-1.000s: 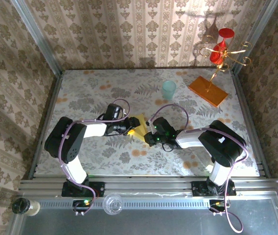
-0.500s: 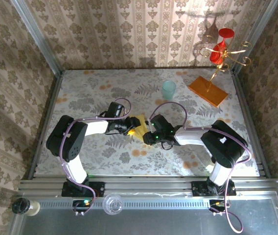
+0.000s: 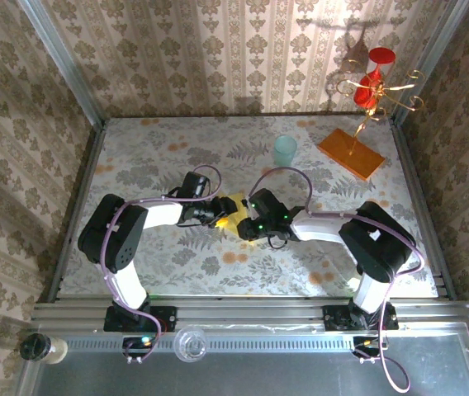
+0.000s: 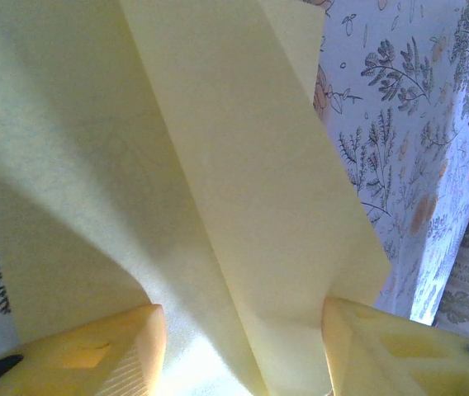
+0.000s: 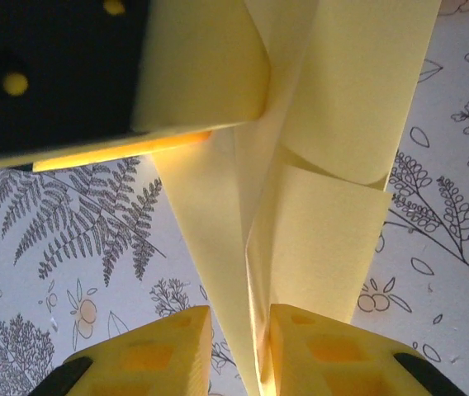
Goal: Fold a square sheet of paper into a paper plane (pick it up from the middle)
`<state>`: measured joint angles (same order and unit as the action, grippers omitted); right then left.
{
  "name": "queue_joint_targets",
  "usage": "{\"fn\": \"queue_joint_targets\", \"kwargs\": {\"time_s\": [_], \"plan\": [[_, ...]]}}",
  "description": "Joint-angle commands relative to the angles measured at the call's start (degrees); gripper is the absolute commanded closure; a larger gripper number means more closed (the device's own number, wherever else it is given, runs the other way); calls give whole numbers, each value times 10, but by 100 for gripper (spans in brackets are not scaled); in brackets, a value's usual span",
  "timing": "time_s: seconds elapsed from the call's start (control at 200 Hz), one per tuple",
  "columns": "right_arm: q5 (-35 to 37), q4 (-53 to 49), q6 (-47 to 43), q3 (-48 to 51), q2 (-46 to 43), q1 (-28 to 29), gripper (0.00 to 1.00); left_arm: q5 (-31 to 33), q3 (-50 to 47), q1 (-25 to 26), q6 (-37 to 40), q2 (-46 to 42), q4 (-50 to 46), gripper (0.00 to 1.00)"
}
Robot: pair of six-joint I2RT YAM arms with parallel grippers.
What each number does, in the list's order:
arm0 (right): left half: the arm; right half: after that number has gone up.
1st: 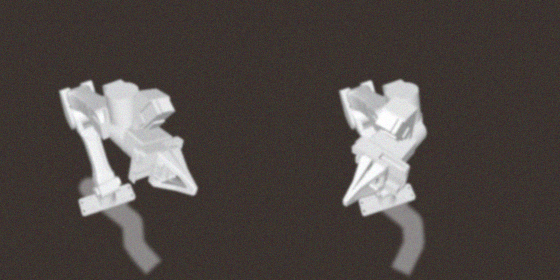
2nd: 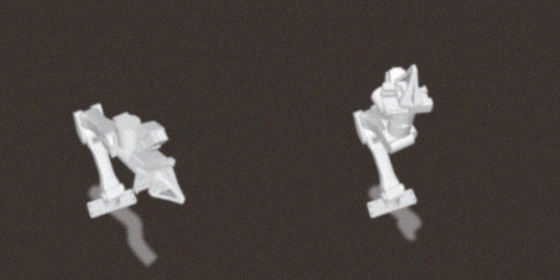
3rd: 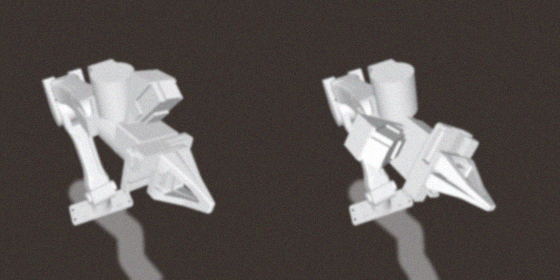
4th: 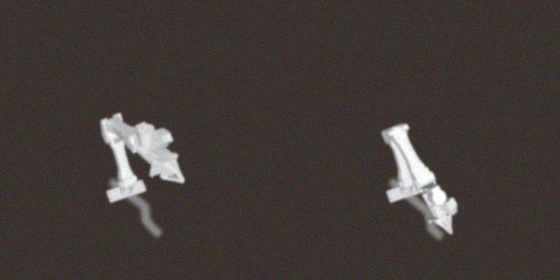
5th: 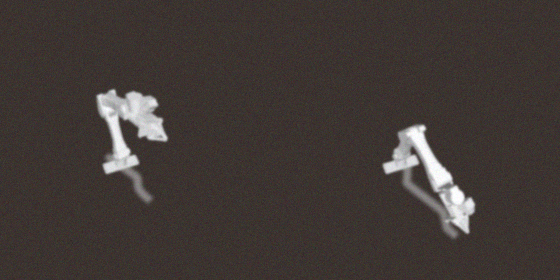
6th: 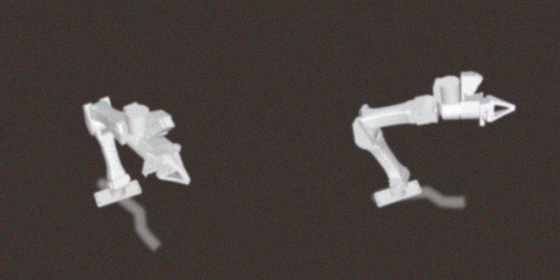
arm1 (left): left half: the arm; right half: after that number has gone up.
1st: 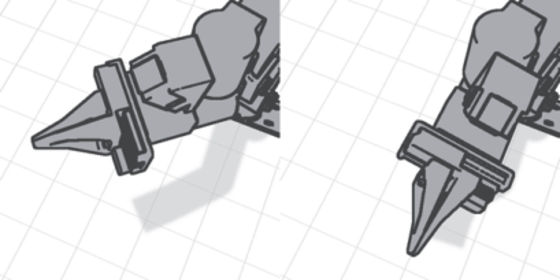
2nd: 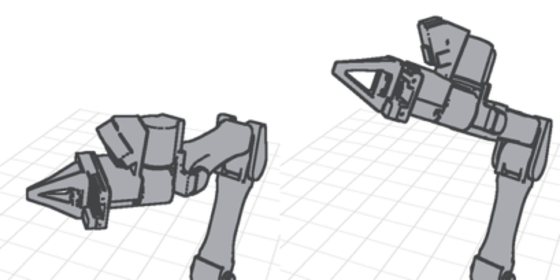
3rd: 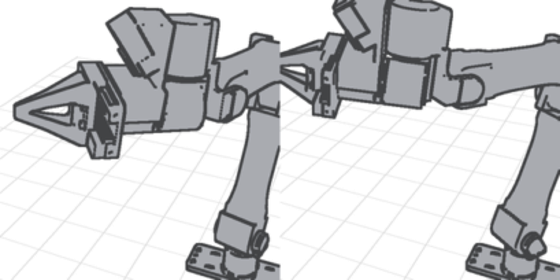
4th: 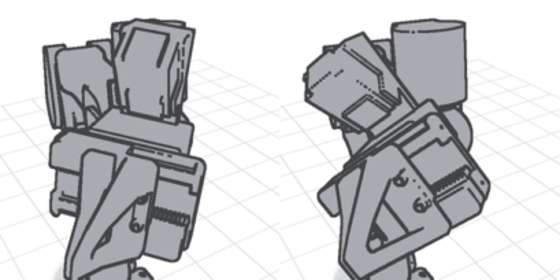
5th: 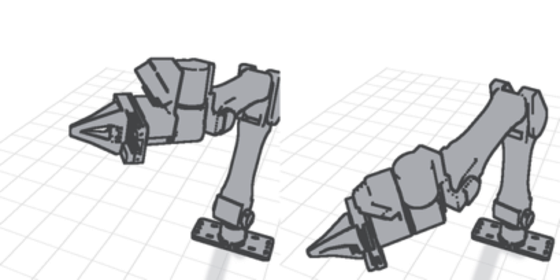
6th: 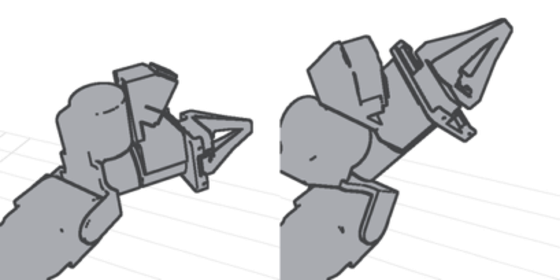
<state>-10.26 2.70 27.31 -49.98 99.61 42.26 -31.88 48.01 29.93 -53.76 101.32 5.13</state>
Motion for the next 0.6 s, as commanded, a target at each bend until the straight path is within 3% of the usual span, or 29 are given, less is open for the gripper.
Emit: {"fn": "queue_joint_targets", "kwargs": {"time_s": [0.0, 0.595], "plan": [[19, -16, 10, -15, 17, 4, 74, 21, -12, 6, 18, 31, -52, 46], [17, -9, 12, -16, 30, 4, 84, 21, -14, 7, 16, 27, -51, 46]]}}
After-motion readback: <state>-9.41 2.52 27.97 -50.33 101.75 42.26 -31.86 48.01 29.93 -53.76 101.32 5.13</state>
